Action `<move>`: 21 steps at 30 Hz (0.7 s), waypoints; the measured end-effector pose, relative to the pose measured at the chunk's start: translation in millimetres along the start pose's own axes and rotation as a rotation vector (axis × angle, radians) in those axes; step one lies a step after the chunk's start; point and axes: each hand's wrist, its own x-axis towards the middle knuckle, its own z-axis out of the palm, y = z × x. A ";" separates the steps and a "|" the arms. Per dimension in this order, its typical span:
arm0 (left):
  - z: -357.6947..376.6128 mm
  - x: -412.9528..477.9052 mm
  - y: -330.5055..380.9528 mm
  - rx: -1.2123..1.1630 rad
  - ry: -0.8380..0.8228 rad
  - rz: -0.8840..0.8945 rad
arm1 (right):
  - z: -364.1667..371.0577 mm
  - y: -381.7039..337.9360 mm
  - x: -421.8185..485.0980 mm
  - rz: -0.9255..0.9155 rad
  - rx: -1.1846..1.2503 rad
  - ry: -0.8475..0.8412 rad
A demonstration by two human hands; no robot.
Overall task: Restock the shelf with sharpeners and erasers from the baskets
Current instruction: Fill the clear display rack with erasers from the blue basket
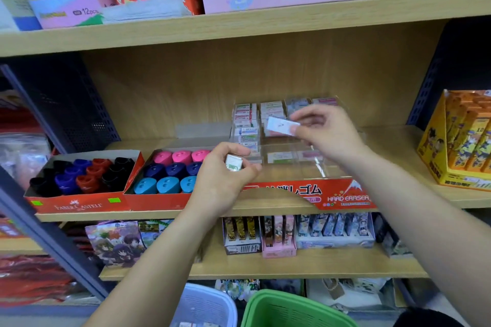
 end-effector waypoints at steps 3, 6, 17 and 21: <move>-13.0 6.5 1.7 0.054 -0.015 -0.030 | 9.0 14.3 50.3 -0.026 -0.373 -0.060; -25.1 9.8 -1.3 0.072 -0.043 -0.060 | 19.2 30.5 74.8 -0.018 -0.596 -0.196; -38.9 12.0 -10.5 0.001 -0.020 -0.027 | 24.5 35.6 73.1 -0.111 -0.766 -0.189; -35.6 11.1 -10.0 -0.087 0.026 -0.033 | 32.3 14.9 32.2 -0.209 -0.449 -0.071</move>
